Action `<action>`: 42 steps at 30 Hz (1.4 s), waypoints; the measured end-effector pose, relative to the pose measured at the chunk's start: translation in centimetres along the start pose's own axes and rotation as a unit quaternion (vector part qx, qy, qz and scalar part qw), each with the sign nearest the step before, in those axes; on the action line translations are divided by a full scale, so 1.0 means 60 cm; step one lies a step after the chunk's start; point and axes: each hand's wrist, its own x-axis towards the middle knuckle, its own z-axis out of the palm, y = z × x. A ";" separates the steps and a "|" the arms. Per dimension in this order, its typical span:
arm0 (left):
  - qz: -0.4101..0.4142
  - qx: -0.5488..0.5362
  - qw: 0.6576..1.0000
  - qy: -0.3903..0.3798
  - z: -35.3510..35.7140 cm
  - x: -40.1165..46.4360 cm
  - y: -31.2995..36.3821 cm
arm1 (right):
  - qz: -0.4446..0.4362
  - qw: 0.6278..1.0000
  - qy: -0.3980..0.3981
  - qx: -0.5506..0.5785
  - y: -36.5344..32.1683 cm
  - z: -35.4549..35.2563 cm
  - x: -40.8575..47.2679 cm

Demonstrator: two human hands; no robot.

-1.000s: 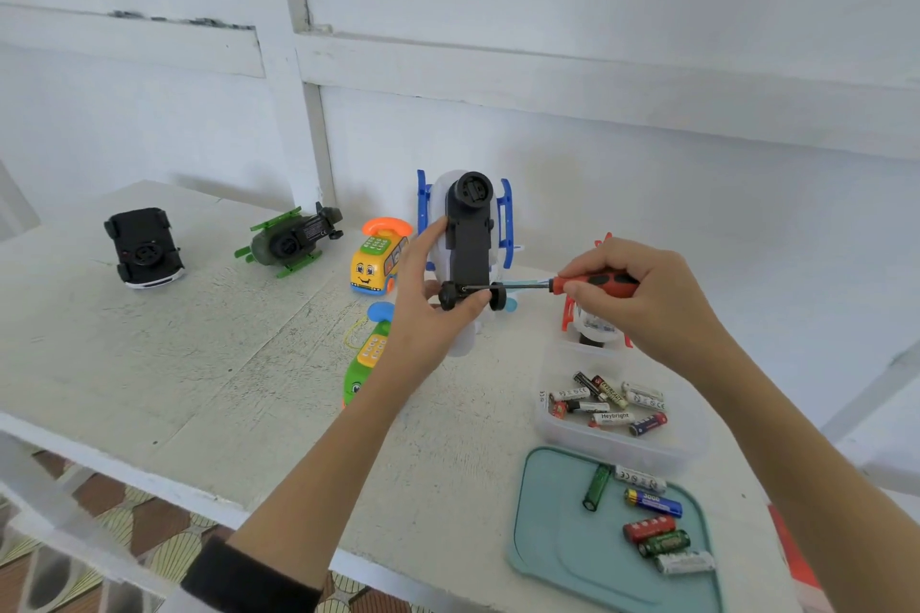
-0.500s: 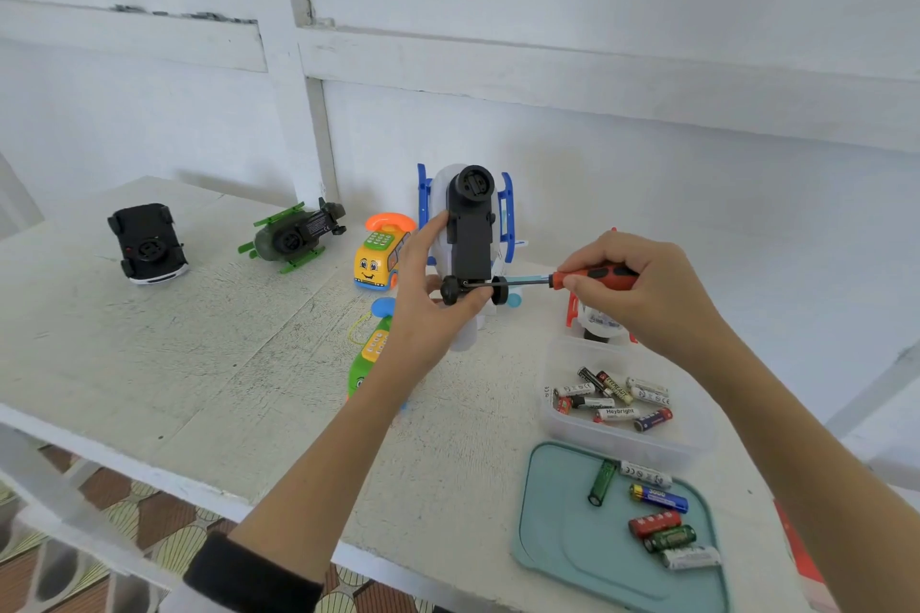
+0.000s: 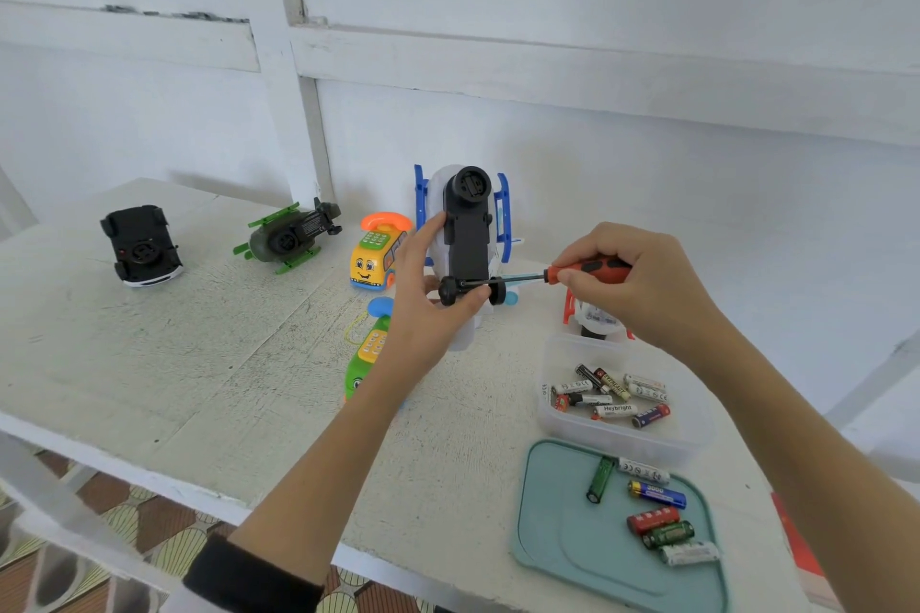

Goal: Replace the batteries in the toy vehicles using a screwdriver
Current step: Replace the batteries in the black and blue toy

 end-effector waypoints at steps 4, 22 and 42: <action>0.002 0.028 1.000 0.001 0.004 -0.002 -0.006 | -0.053 0.997 0.014 -0.061 -0.012 0.000 0.005; -0.024 0.013 0.999 0.018 0.026 -0.017 0.002 | -0.126 0.965 -0.109 -0.201 -0.100 -0.005 0.042; -0.018 0.024 0.999 0.023 0.021 -0.016 0.005 | -0.076 0.978 -0.145 -0.129 -0.086 -0.025 0.024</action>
